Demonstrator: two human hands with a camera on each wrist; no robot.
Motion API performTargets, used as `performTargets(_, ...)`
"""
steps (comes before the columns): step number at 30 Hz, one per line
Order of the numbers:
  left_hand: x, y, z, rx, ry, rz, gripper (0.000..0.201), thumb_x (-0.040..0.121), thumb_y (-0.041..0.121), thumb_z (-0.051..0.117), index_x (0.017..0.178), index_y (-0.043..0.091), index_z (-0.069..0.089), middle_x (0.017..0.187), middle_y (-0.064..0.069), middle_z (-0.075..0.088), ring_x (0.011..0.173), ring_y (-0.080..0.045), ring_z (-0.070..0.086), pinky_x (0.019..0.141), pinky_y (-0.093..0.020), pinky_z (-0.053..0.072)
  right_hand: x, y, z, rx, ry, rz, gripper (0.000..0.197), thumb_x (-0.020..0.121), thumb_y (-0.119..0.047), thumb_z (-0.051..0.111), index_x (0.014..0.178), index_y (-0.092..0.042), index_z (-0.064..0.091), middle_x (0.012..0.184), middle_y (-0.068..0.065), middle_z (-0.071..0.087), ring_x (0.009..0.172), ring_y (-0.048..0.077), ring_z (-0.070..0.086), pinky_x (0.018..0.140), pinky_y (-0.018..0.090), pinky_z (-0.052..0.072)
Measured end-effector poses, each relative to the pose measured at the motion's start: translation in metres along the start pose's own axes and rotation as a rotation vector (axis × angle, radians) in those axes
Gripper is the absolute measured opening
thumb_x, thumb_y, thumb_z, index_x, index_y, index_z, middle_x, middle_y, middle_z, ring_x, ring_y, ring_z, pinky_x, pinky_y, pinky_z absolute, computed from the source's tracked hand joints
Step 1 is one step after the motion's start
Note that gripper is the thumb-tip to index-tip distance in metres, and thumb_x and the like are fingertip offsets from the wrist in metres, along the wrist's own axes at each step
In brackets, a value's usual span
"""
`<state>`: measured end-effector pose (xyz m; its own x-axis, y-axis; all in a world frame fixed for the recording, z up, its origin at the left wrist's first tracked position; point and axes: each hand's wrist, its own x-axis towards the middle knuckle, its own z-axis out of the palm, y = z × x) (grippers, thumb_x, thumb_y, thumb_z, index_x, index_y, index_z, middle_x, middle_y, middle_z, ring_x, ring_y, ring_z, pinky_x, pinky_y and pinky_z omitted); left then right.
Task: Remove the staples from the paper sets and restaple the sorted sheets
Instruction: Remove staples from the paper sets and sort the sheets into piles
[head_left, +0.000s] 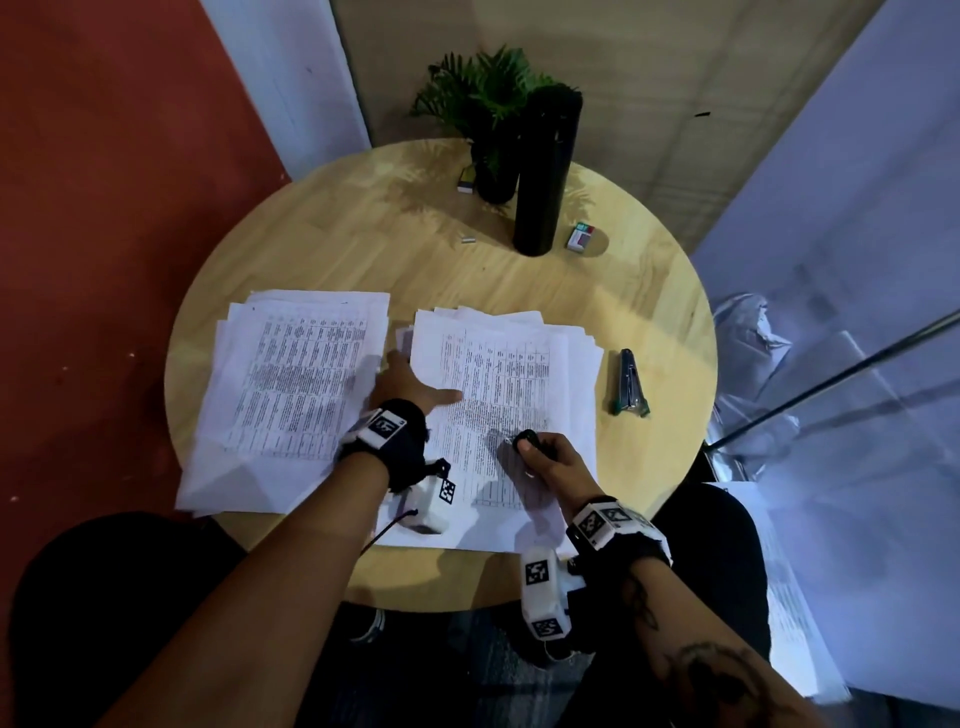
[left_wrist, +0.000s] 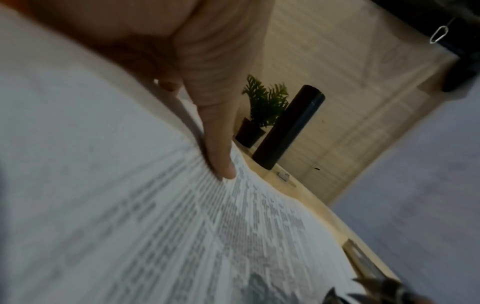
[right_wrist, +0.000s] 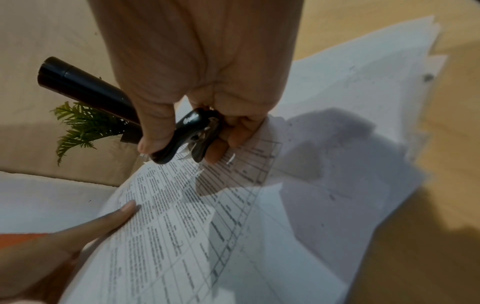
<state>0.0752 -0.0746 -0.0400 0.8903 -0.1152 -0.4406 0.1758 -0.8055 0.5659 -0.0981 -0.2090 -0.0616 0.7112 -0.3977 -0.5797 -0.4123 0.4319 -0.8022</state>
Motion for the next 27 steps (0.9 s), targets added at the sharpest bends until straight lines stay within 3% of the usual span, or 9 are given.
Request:
performTargets(3, 0.003, 0.008, -0.006, 0.013, -0.008, 0.095, 0.074, 0.067, 0.030, 0.084, 0.127, 0.004, 0.048, 0.119, -0.010, 0.062, 0.108, -0.029, 0.059, 0.090, -0.037, 0.048, -0.004, -0.003, 0.002, 0.035, -0.012, 0.022, 0.007, 0.090, -0.005, 0.057, 0.091, -0.009, 0.052, 0.085, 0.004, 0.059, 0.069, 0.008, 0.059, 0.055, 0.013, 0.048)
performTargets(6, 0.012, 0.018, -0.013, -0.101, -0.207, 0.083, 0.041, 0.070, 0.028, 0.082, 0.098, 0.006, 0.061, 0.093, -0.008, 0.062, 0.090, -0.021, 0.057, 0.068, -0.025, 0.045, -0.010, -0.007, 0.004, 0.183, -0.045, 0.009, 0.009, 0.091, 0.006, 0.051, 0.095, -0.001, 0.048, 0.081, 0.009, 0.056, 0.053, 0.002, 0.062, 0.048, 0.013, 0.048)
performTargets(9, 0.019, 0.011, -0.024, -0.218, -0.389, -0.087, 0.071, 0.059, 0.034, 0.084, 0.119, 0.005, 0.059, 0.128, -0.021, 0.058, 0.115, -0.036, 0.056, 0.100, -0.040, 0.044, -0.015, -0.009, 0.004, 0.307, -0.065, 0.001, 0.016, 0.091, 0.011, 0.046, 0.104, 0.003, 0.045, 0.083, 0.012, 0.052, 0.048, 0.002, 0.062, 0.046, 0.013, 0.048)
performTargets(12, 0.021, -0.012, -0.017, -0.123, -0.469, -0.174, 0.092, 0.062, 0.032, 0.086, 0.137, 0.003, 0.043, 0.142, -0.013, 0.045, 0.130, -0.035, 0.043, 0.104, -0.037, 0.038, -0.019, -0.014, 0.006, 0.380, -0.085, 0.000, 0.021, 0.091, 0.014, 0.044, 0.108, 0.003, 0.042, 0.082, 0.013, 0.051, 0.047, 0.004, 0.062, 0.045, 0.014, 0.049)
performTargets(14, 0.017, -0.022, -0.007, -0.149, -0.443, -0.116, 0.096, 0.054, 0.032, 0.092, 0.133, 0.000, 0.047, 0.138, -0.011, 0.051, 0.125, -0.031, 0.050, 0.102, -0.036, 0.041, -0.018, -0.014, 0.005, 0.359, -0.076, 0.027, 0.018, 0.090, 0.014, 0.045, 0.104, 0.003, 0.045, 0.082, 0.013, 0.052, 0.049, 0.006, 0.063, 0.046, 0.015, 0.049)
performTargets(18, 0.007, -0.036, 0.003, -0.200, -0.261, 0.057, 0.051, 0.073, 0.011, 0.079, 0.118, -0.004, 0.060, 0.121, -0.019, 0.063, 0.112, -0.030, 0.060, 0.100, -0.040, 0.045, -0.012, -0.018, -0.003, 0.075, -0.054, 0.013, 0.015, 0.083, 0.006, 0.061, 0.086, -0.008, 0.061, 0.082, 0.007, 0.064, 0.076, 0.021, 0.061, 0.062, 0.023, 0.052)
performTargets(21, -0.009, -0.034, -0.009, -0.343, -0.206, 0.141, 0.047, 0.073, 0.010, 0.079, 0.115, -0.001, 0.062, 0.112, -0.013, 0.067, 0.104, -0.025, 0.064, 0.098, -0.040, 0.046, -0.012, -0.039, -0.013, 0.049, 0.000, -0.065, 0.023, 0.079, 0.007, 0.065, 0.089, -0.014, 0.065, 0.084, 0.003, 0.067, 0.072, 0.014, 0.061, 0.058, 0.018, 0.047)
performTargets(25, -0.031, -0.015, -0.034, -0.483, -0.205, 0.240, 0.030, 0.077, -0.003, 0.072, 0.105, -0.005, 0.064, 0.075, 0.010, 0.071, 0.068, 0.002, 0.066, 0.072, -0.014, 0.052, -0.013, -0.081, -0.021, 0.136, 0.034, -0.206, 0.038, 0.066, -0.007, 0.078, 0.101, -0.016, 0.065, 0.122, 0.011, 0.051, 0.104, 0.021, 0.054, 0.069, 0.017, 0.048)
performTargets(27, -0.037, -0.006, -0.046, -0.524, -0.195, 0.292, 0.029, 0.075, -0.004, 0.073, 0.103, -0.003, 0.066, 0.068, 0.016, 0.070, 0.067, 0.004, 0.066, 0.073, -0.016, 0.053, -0.018, -0.107, -0.024, 0.155, -0.024, -0.240, 0.051, 0.060, -0.008, 0.080, 0.108, -0.013, 0.063, 0.131, 0.007, 0.044, 0.109, 0.018, 0.053, 0.069, 0.018, 0.047)
